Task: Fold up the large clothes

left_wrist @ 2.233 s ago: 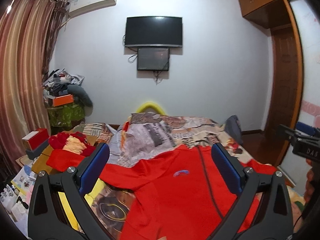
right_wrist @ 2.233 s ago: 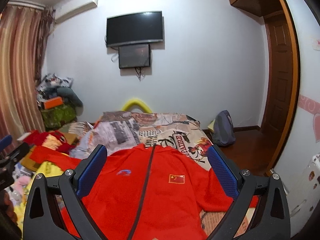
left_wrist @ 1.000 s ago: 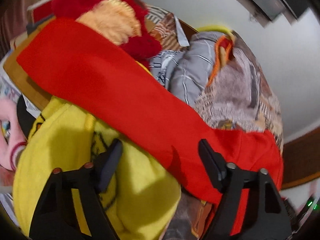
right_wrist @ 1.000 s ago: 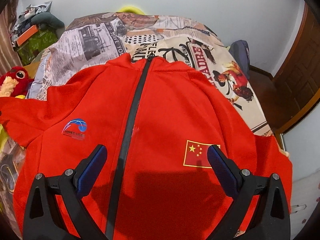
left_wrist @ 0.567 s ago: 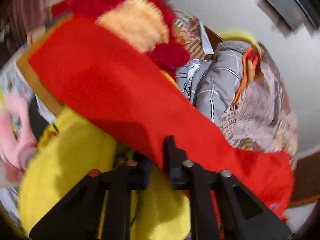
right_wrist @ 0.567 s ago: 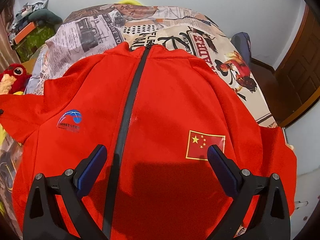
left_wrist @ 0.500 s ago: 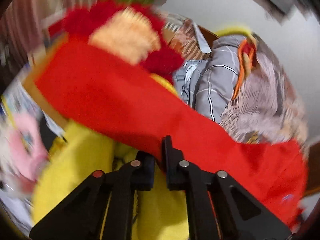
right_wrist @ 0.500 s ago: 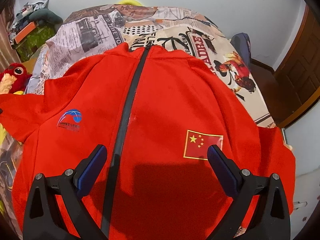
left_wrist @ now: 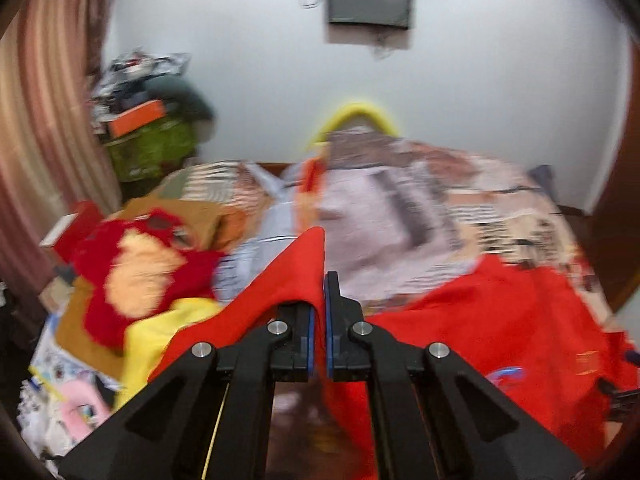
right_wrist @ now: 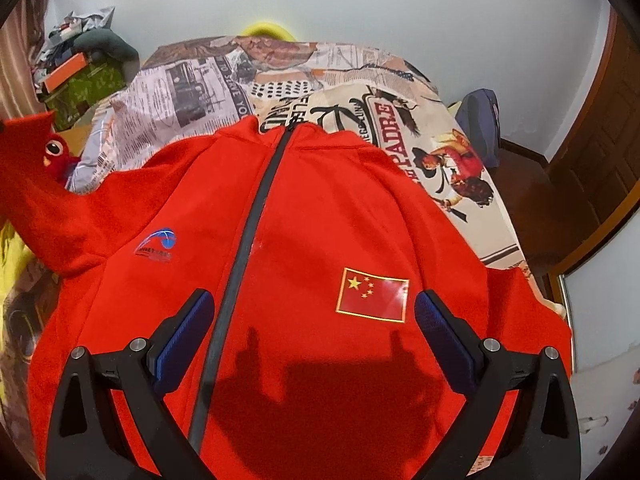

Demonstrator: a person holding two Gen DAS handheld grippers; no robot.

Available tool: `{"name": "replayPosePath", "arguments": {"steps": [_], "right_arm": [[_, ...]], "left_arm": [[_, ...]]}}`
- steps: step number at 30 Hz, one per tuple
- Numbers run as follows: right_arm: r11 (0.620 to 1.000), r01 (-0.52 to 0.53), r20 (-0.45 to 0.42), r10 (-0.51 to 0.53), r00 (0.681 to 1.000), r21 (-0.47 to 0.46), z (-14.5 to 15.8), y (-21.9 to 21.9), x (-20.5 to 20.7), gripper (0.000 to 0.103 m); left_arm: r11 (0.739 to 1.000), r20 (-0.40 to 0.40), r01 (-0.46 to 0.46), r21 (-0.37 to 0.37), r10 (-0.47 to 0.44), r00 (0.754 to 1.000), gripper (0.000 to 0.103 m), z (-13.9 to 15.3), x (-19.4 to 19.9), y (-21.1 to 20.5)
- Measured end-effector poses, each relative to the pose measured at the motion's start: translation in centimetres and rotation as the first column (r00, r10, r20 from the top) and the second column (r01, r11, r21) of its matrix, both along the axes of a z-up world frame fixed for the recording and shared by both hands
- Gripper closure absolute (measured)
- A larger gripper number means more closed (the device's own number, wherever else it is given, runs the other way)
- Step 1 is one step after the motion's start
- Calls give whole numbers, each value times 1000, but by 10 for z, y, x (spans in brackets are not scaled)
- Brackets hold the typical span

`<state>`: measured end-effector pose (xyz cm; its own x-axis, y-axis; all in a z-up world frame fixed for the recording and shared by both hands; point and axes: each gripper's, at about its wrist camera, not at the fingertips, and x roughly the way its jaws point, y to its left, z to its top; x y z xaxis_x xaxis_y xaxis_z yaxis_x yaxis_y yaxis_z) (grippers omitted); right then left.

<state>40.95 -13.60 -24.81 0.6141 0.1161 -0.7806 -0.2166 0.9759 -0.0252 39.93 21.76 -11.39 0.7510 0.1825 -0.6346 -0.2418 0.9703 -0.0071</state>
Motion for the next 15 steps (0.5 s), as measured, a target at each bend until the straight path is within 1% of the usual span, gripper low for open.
{"name": "replayPosePath", "arguments": {"steps": [2,6,8,11,13,15], "right_arm": [[1000,-2,8,2,1000,1,2,-4,-3,3],[1000,-13,26,14,1000,-26,2,-10,-5,3],[999,-18,32,19,999,-27,2,-13,-7,3],[1000,-26,36,26,999,-13,1,-20,-10,3],[1000,-28,33,28,999,-5,0,-24,-11,3],[1000,-26,26,26,999,-2,-2,-27,-11,3]], "left_arm": [[997,-6,64,-32,-64,998,100,1,7,-30],[990,-39,140,-33,-141,989,100,-9,20,-83],[984,-66,172,-39,-174,982,100,-20,28,-106],[973,-113,217,-79,-225,968,100,-42,34,-137],[962,-156,252,-109,-267,951,100,-61,37,-160],[952,-205,281,-117,-300,932,100,-80,38,-181]]}}
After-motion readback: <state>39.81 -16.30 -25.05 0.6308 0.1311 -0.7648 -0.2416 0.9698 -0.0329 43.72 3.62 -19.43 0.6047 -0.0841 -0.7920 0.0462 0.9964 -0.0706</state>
